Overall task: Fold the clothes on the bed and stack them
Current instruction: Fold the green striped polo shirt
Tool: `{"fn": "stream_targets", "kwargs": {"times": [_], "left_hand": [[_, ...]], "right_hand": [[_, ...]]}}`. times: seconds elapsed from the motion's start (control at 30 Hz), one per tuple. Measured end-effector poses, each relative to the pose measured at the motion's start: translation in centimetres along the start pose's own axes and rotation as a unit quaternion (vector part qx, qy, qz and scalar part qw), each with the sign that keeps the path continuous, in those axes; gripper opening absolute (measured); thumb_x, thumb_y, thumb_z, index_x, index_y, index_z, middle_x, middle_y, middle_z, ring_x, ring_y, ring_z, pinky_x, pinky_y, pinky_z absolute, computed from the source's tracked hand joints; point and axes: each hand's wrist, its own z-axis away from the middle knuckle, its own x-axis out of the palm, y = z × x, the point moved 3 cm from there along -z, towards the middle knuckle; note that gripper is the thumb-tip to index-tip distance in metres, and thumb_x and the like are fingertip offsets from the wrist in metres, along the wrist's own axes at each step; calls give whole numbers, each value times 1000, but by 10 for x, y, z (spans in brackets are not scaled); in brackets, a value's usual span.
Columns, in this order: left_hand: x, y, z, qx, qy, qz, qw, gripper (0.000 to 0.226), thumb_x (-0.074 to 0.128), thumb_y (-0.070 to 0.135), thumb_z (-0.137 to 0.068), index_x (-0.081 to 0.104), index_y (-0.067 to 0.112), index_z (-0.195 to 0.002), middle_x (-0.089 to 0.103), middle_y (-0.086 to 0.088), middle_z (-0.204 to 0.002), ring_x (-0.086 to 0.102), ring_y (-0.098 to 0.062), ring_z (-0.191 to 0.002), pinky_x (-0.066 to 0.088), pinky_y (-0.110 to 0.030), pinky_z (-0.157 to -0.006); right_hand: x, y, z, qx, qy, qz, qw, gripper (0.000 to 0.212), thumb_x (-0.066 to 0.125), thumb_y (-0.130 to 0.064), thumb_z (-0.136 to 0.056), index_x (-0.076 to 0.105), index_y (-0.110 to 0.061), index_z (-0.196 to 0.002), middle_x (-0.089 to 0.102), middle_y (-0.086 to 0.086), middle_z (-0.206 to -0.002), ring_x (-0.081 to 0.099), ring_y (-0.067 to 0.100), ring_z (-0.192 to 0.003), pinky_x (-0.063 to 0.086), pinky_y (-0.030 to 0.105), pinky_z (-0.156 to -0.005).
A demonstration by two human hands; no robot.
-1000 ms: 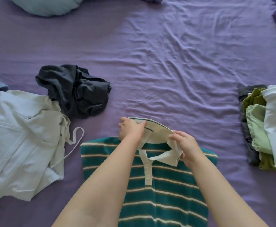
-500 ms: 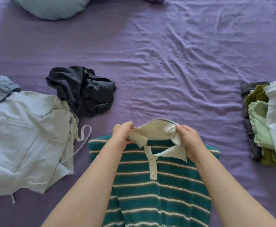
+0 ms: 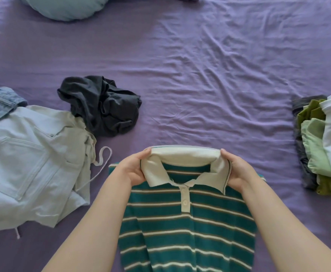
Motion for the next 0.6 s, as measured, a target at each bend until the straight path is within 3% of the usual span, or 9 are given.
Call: {"fn": "stream_targets", "kwargs": {"times": [0.17, 0.23, 0.3, 0.37, 0.47, 0.5, 0.6], "left_hand": [[-5, -8, -7, 20, 45, 26, 998, 17, 66, 24, -89, 67, 9, -95, 69, -6, -68, 64, -19, -61, 54, -35, -59], [-5, -9, -9, 96, 90, -22, 991, 30, 64, 15, -91, 60, 4, -118, 68, -8, -87, 63, -19, -71, 53, -33, -62], [-7, -10, -8, 165, 136, -154, 965, 45, 63, 11, -91, 48, 8, -134, 59, -7, -110, 60, -21, -89, 52, -36, -76], [-8, -6, -7, 236, 197, -358, 881, 38, 59, 15, -91, 53, 16, -129, 58, -6, -116, 57, -24, -100, 50, -39, -87], [5, 2, 1, 357, 286, -576, 678, 27, 51, 36, -93, 66, 23, -112, 58, -5, -116, 50, -24, -105, 44, -37, -84], [13, 3, 2, 376, 299, -608, 632, 33, 48, 46, -92, 68, 24, -109, 58, -4, -114, 50, -24, -104, 42, -37, -84], [33, 3, -2, 335, 281, -700, 565, 50, 40, 61, -90, 63, 22, -110, 58, -3, -107, 54, -23, -98, 43, -38, -80]], "right_hand": [[-8, 2, -6, 12, 24, 8, 1000, 28, 69, -26, -85, 64, -11, -108, 68, 13, -102, 63, 30, -92, 54, 45, -77], [-9, 3, -9, -51, 41, 91, 994, 27, 64, -19, -88, 64, -10, -114, 65, 11, -106, 59, 28, -93, 51, 40, -73], [-8, 0, -6, -140, 70, 227, 961, 24, 61, -18, -91, 64, -12, -114, 63, 6, -107, 56, 23, -93, 46, 33, -69], [-6, -5, -1, -233, 105, 362, 896, 22, 59, -20, -91, 63, -15, -112, 63, 4, -109, 55, 20, -96, 45, 32, -72], [3, -9, 10, -366, 168, 495, 770, 20, 57, -22, -91, 66, -15, -107, 63, 7, -110, 51, 24, -104, 42, 36, -86], [9, -9, 13, -401, 186, 518, 732, 22, 57, -27, -91, 67, -15, -108, 62, 7, -111, 49, 24, -106, 40, 37, -88], [21, -6, 14, -378, 210, 615, 660, 42, 52, -49, -91, 60, -19, -119, 56, 6, -112, 48, 25, -105, 41, 38, -87]]}}
